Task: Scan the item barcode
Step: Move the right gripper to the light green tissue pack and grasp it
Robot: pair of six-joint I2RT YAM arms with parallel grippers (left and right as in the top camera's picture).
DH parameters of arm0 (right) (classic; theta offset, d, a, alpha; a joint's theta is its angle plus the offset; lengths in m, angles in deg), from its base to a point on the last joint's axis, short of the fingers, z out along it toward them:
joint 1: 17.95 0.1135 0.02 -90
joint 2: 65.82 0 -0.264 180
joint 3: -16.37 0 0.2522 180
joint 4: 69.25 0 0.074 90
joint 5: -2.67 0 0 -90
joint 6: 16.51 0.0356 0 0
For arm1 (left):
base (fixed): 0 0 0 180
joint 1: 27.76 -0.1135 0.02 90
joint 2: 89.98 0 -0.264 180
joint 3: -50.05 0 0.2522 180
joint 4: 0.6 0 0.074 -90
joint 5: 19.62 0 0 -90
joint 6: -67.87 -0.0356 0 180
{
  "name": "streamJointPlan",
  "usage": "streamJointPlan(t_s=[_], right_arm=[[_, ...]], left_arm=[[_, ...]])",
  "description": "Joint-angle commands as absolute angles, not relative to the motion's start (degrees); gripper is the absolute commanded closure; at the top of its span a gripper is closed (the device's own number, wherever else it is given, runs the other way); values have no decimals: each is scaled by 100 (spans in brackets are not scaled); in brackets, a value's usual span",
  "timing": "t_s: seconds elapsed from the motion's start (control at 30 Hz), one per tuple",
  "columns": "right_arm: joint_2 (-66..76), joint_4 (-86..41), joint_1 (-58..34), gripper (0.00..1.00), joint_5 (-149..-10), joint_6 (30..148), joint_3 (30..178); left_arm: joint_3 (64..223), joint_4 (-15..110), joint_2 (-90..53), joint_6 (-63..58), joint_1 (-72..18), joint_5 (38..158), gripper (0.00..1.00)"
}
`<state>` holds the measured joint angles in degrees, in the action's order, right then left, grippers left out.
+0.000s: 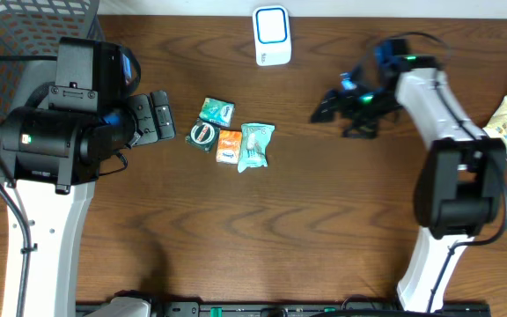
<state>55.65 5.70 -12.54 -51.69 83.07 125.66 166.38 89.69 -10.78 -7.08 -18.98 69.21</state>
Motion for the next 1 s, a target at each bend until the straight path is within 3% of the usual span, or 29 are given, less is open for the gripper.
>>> streamJointPlan(t_s=[0.0, 0.37, 0.53, 0.77, 0.97], right_arm=[[5593, 413, -762, 1, -5233, 8397, 12520], [5593, -466, 549, 1, -6186, 9677, 12520], [5593, -560, 860, 1, -7296, 10222, 12391], [5595, -1058, 1039, 1, -7285, 10241, 12015], [5595, -1600, 1170, 8, -7615, 10246, 11460]], left_arm=[[16605, 8991, -1091, -680, -1918, 6959, 2], [16605, 8991, -1091, -680, -1918, 6959, 2], [16605, 8991, -1091, -680, -1918, 6959, 2], [16605, 8991, -1091, -680, -1918, 6959, 2], [16605, 8991, -1091, -680, -1918, 6959, 2]])
